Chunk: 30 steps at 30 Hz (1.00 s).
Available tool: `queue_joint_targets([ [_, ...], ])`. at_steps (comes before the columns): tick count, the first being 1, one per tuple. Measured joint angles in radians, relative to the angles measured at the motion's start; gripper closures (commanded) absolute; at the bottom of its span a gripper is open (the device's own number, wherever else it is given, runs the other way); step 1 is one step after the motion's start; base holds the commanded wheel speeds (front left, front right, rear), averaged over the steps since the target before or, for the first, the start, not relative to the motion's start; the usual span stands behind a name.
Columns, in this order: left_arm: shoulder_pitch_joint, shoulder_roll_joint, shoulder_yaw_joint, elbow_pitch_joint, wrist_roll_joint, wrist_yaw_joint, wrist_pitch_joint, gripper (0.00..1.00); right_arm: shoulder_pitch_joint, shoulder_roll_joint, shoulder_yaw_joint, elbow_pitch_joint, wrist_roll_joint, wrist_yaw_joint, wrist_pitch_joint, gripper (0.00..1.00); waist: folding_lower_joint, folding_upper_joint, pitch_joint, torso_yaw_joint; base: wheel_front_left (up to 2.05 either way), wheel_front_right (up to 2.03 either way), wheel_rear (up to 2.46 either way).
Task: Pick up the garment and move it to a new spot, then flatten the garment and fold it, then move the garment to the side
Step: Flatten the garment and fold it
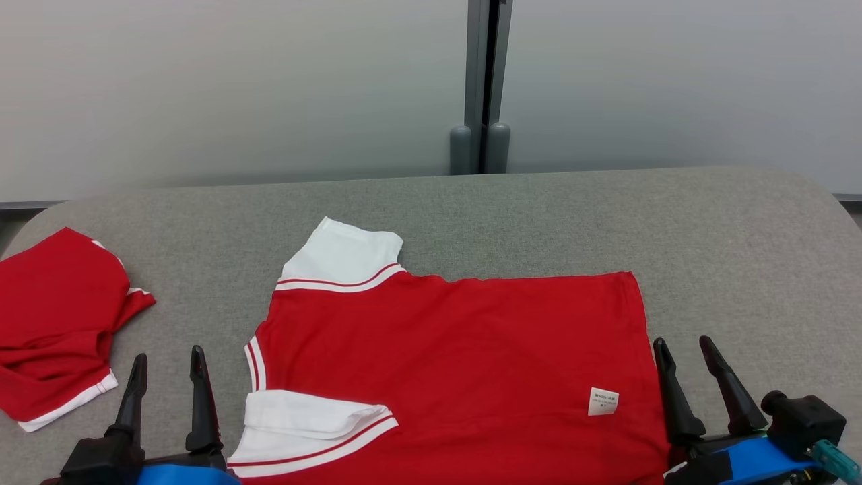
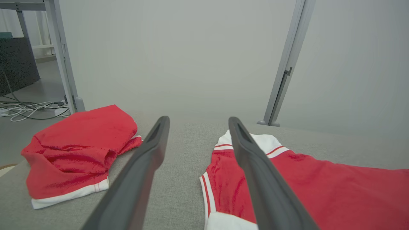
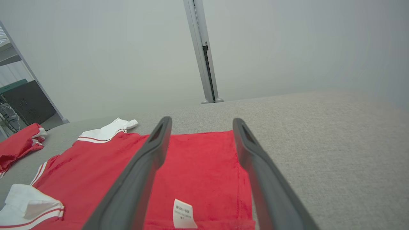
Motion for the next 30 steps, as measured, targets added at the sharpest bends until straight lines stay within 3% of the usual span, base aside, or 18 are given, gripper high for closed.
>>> queue_joint_targets([
  [5,0.004,-0.008,0.026,0.009,0.109,-0.001,0.000,0.00,0.000,0.025,-0.017,0.003,-0.056,0.000,-0.008,0.00,0.0000,0.0001,0.003,0.009,0.00,0.00,0.00],
  [30,0.026,-0.065,0.110,0.142,0.174,-0.088,0.000,0.00,0.055,0.061,-0.047,0.070,-0.146,0.000,-0.011,0.00,0.0000,0.0001,-0.017,0.027,0.00,0.00,0.00],
])
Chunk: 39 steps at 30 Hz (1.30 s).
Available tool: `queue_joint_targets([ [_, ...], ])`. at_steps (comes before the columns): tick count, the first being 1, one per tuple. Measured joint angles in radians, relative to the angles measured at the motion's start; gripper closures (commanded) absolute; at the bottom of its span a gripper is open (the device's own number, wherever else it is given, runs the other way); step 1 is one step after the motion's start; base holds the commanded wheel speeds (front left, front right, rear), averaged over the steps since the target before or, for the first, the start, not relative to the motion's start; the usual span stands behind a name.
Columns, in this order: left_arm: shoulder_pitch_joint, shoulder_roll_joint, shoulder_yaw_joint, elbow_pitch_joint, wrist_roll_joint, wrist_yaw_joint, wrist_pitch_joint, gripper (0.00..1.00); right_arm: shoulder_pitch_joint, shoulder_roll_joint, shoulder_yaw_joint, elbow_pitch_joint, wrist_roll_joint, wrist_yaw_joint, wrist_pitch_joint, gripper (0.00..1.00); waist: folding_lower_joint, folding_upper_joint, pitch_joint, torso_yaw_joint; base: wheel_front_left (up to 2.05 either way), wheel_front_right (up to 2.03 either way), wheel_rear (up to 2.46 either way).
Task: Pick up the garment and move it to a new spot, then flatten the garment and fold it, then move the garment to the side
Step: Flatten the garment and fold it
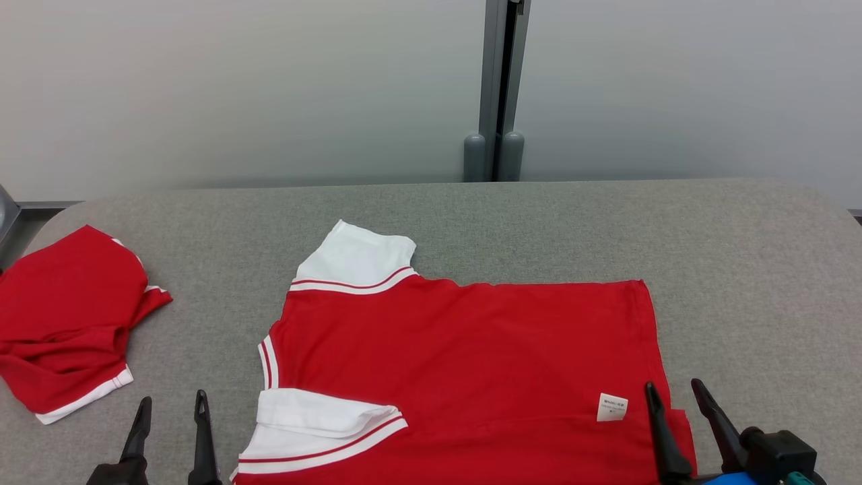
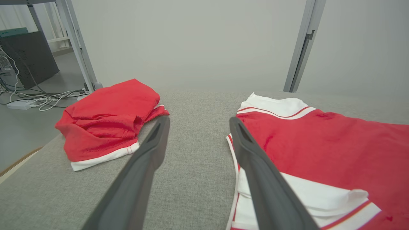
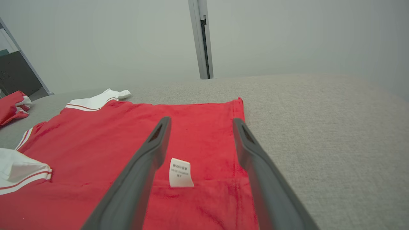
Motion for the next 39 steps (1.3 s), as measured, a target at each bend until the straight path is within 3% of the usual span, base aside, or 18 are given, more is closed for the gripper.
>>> queue_joint_targets([
  [30,-0.014,-0.018,0.033,0.023,0.040,-0.037,0.000,0.00,-0.003,0.005,0.007,0.015,-0.009,0.000,0.000,0.00,0.0000,0.0000,0.002,-0.007,0.00,0.00,0.00],
  [39,-0.289,0.066,-0.003,0.072,0.043,-0.087,0.003,0.00,-0.158,-0.039,0.029,0.010,-0.019,0.000,0.008,0.00,0.0001,-0.0002,0.079,-0.045,0.00,0.00,0.00],
])
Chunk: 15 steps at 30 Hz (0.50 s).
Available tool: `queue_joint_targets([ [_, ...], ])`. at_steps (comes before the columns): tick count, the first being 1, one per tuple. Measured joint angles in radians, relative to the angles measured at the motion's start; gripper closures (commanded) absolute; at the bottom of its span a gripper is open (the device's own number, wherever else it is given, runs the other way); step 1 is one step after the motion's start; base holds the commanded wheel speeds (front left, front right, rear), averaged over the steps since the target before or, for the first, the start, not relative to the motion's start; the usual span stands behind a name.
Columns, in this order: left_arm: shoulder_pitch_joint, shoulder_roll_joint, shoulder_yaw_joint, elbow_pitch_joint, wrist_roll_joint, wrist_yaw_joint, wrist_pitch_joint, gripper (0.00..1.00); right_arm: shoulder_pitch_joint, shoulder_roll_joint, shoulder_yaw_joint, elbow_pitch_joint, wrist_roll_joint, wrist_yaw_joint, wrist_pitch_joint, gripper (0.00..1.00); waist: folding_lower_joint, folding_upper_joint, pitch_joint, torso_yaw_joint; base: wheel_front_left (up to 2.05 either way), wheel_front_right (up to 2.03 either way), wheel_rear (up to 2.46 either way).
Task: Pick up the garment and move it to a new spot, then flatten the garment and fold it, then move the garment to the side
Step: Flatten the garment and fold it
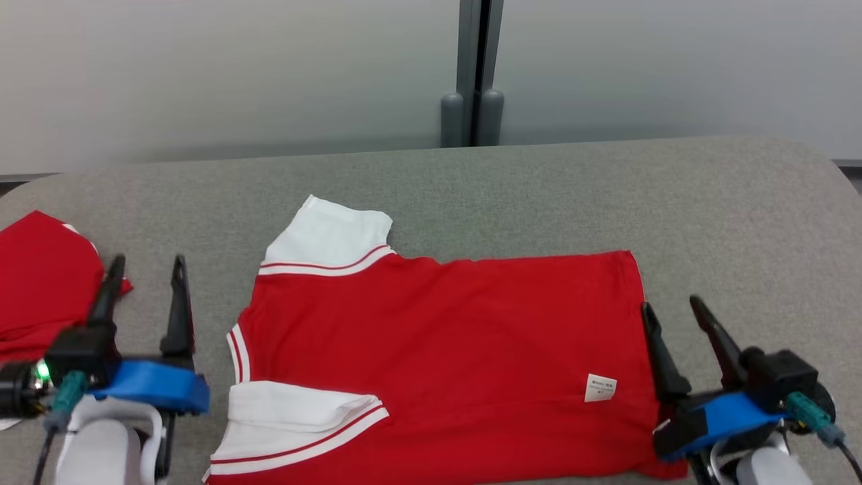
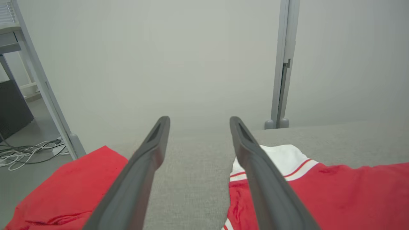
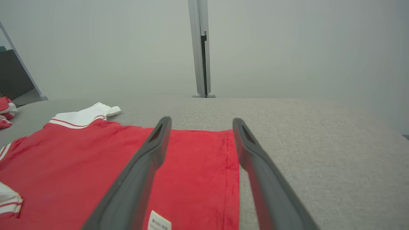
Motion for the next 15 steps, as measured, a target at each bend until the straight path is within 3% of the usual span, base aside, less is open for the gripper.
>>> queue_joint_targets([
  [9,-0.403,0.101,-0.092,0.100,-0.058,-0.020,0.113,0.00,-0.311,-0.081,0.062,0.057,0.011,0.000,0.102,0.00,0.0003,0.0002,0.157,-0.084,0.00,0.00,0.00],
  [15,-0.611,0.176,-0.249,0.211,-0.164,-0.025,0.243,0.00,-0.450,-0.127,0.124,0.107,0.038,0.000,0.167,0.00,0.0003,0.0002,0.259,-0.121,0.00,0.00,0.00],
])
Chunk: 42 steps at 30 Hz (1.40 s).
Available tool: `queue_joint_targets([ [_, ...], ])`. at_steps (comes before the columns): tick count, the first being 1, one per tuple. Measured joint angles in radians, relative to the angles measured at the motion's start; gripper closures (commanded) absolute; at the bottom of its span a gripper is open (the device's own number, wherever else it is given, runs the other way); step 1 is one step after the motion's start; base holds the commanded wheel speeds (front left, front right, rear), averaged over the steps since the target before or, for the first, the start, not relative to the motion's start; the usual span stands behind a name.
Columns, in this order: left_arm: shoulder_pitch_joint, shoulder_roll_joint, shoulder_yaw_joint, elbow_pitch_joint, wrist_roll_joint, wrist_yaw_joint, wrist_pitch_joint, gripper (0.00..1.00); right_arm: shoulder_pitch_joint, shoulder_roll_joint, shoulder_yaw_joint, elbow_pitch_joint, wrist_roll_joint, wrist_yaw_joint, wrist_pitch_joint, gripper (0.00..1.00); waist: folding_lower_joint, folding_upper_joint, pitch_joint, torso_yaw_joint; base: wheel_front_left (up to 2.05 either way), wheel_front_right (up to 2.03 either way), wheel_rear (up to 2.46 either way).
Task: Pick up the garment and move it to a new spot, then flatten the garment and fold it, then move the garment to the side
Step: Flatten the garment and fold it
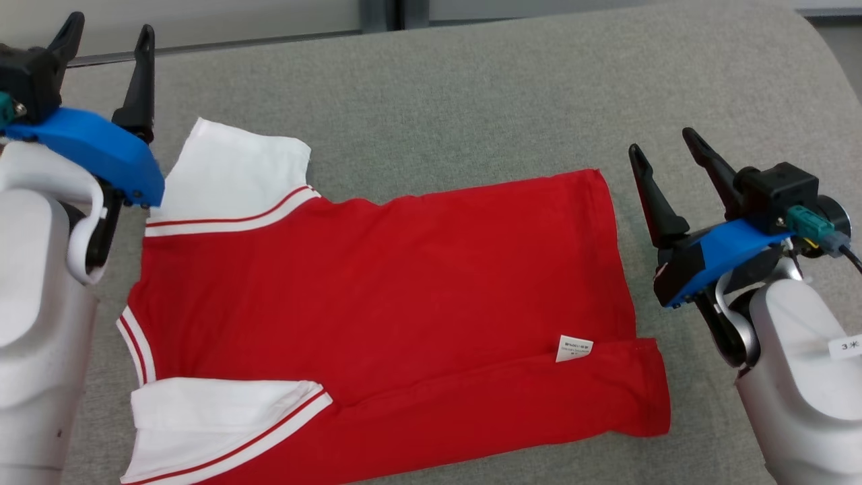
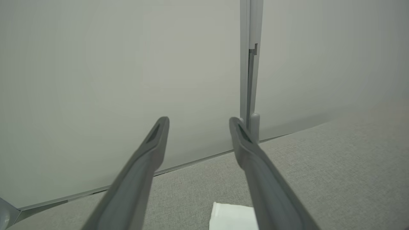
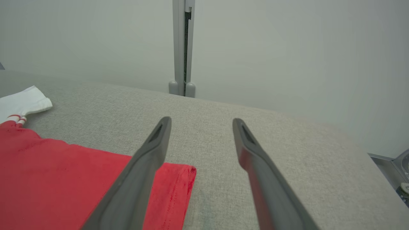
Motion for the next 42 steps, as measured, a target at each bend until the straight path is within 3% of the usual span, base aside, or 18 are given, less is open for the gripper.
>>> queue_joint_targets([
  [11,-0.186,0.092,-0.290,0.189,-0.207,0.000,0.180,0.00,-0.100,-0.007,0.071,0.044,0.043,0.000,0.006,0.00,-0.0001,0.0001,0.131,-0.046,0.00,0.00,0.00],
  [21,-0.271,0.133,-0.426,0.304,-0.332,0.000,0.288,0.00,-0.163,0.005,0.119,0.069,0.055,0.000,-0.021,0.00,-0.0002,0.0001,0.191,-0.083,0.00,0.00,0.00],
  [28,-0.308,0.130,-0.462,0.364,-0.450,0.000,0.393,0.00,-0.181,0.005,0.141,0.089,0.062,0.000,-0.031,0.00,-0.0004,0.0000,0.194,-0.092,0.00,0.00,0.00],
  [29,-0.311,0.130,-0.472,0.363,-0.460,0.000,0.397,0.16,-0.181,0.005,0.144,0.093,0.062,0.000,-0.031,0.00,-0.0005,0.0000,0.193,-0.093,0.00,0.00,0.00],
  [30,-0.311,0.133,-0.479,0.361,-0.464,0.000,0.389,0.85,-0.182,0.005,0.147,0.096,0.064,0.000,-0.031,0.00,-0.0005,-0.0002,0.192,-0.094,0.00,0.00,0.00],
  [31,-0.312,0.137,-0.484,0.360,-0.472,0.000,0.382,1.00,-0.184,0.005,0.149,0.099,0.067,0.000,-0.030,0.00,-0.0004,-0.0002,0.190,-0.094,0.00,0.00,0.00],
  [42,-0.301,0.130,-0.548,0.345,-0.531,0.000,0.306,1.00,-0.164,-0.041,0.204,0.108,0.182,0.000,0.127,0.00,-0.0005,-0.0001,0.119,-0.070,0.00,0.00,0.00],
])
